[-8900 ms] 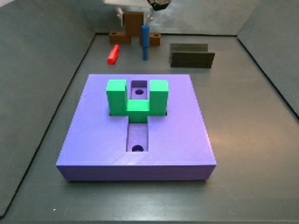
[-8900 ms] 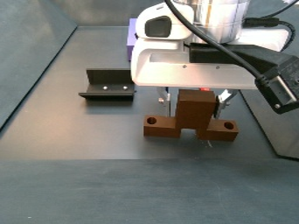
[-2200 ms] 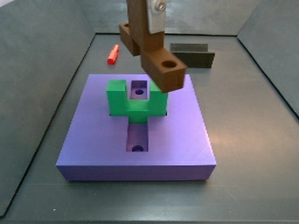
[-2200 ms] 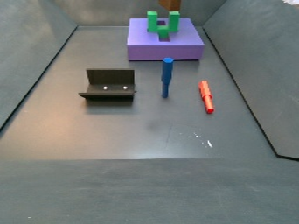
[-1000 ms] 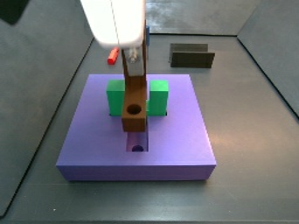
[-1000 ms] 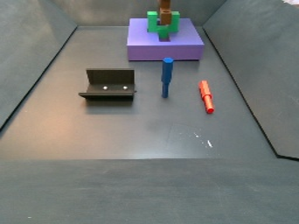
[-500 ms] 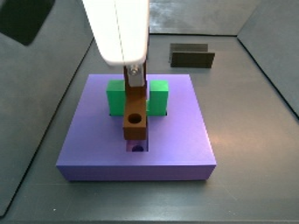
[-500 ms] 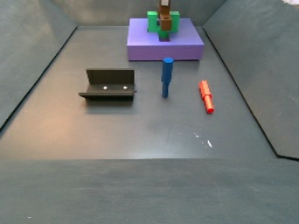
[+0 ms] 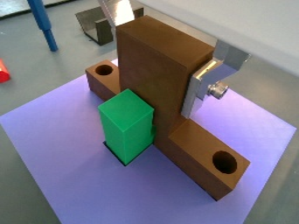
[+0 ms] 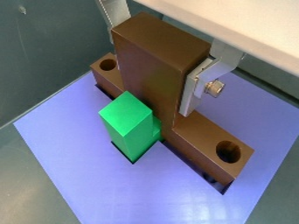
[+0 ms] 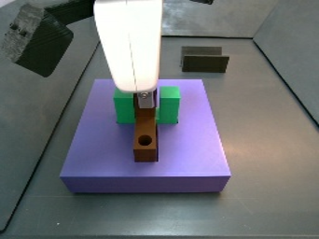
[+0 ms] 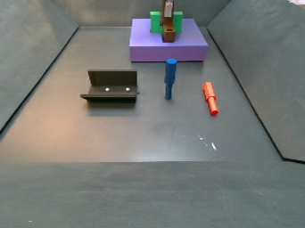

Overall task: Pick up the brown object. Move up. Move to above the board. Insert the brown object.
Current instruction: Insert the brown object.

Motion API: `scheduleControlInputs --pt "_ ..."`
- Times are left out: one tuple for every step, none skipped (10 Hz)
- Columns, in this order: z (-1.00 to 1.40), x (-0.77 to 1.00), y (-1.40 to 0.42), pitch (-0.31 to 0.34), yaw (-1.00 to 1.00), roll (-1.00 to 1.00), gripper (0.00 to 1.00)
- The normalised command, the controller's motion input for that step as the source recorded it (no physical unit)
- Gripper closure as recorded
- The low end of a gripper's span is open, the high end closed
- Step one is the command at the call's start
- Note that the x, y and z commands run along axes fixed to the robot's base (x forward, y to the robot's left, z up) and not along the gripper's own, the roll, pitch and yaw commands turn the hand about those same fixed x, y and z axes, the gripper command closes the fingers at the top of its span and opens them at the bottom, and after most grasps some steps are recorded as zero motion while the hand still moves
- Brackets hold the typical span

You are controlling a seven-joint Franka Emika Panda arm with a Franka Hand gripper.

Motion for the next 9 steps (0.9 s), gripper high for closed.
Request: scheduleControlInputs --pt "-0.11 0.14 0.00 0.000 0.06 0.00 1.00" --pt "-0.24 0.02 0.00 -0.027 0.04 0.00 1.00" --pt "-0.29 0.02 0.00 -0.037 0.03 0.00 1.00" --pt "-0.30 0.04 0.00 -0.050 0.01 0.02 1.00" --pt "-0.42 0.00 0.00 -0.066 0.00 0.03 1.00" --pt "-0.48 0.00 0.00 -0.059 0.00 0.09 1.00" --pt "-0.59 0.00 -0.04 -0.064 0.00 0.13 1.00" --pt "-0.50 0.00 -0.04 -0.020 0.00 0.14 1.00" --pt "0.00 0.00 0.00 0.000 0.00 0.00 1.00"
